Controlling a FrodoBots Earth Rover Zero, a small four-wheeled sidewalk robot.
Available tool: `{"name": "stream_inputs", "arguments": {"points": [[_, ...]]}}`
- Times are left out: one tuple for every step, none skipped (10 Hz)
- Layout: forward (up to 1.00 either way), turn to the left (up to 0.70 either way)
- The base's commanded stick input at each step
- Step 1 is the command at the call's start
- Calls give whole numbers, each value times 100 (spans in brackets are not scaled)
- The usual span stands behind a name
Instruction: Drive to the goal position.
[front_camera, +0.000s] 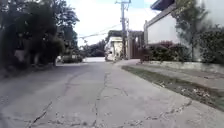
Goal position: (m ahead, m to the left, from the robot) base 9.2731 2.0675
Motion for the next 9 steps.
{"name": "stream_inputs", "arguments": {"points": [[70, 0], [70, 0], [70, 0], [70, 0], [70, 0], [70, 0], [70, 0], [70, 0], [70, 0]]}}
